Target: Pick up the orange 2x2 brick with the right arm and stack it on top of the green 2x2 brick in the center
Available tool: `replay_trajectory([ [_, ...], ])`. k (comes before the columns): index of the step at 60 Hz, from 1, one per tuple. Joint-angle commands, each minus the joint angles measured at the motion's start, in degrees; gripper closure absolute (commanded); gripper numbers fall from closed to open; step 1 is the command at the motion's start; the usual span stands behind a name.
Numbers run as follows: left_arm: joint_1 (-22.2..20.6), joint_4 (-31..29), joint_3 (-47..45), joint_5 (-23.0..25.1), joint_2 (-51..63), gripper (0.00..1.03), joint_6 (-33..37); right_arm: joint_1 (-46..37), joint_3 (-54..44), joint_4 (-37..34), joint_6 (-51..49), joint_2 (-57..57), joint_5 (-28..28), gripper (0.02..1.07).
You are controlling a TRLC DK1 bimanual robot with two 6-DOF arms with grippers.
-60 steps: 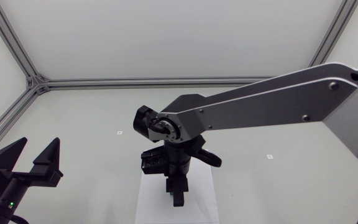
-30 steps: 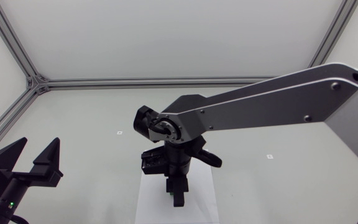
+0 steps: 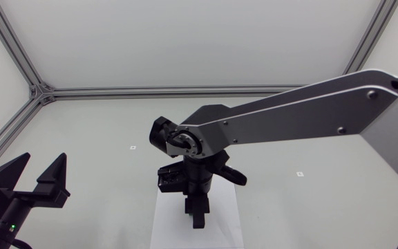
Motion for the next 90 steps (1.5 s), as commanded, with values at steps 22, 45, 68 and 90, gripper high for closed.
replay_trajectory([
  [22, 0.2, -0.8, -2.3, 0.3, -0.5, 0.04, 0.8, -0.4, -1.7, 0.2, 0.4, 0.9, 0.5, 0.54],
  [45, 0.2, -0.8, -2.3, 0.3, -0.5, 0.04, 0.8, -0.3, -1.1, -0.2, 1.1, 0.5, 0.4, 0.44],
  [68, 0.2, -0.8, -2.3, 0.3, -0.5, 0.04, 0.8, -0.4, 0.0, -2.9, 1.5, -0.4, -0.7, 0.06],
  [90, 0.2, -0.8, -2.3, 0.3, -0.5, 0.04, 0.8, -1.5, 1.1, -6.1, 3.4, -9.9, -1.8, 0.06],
])
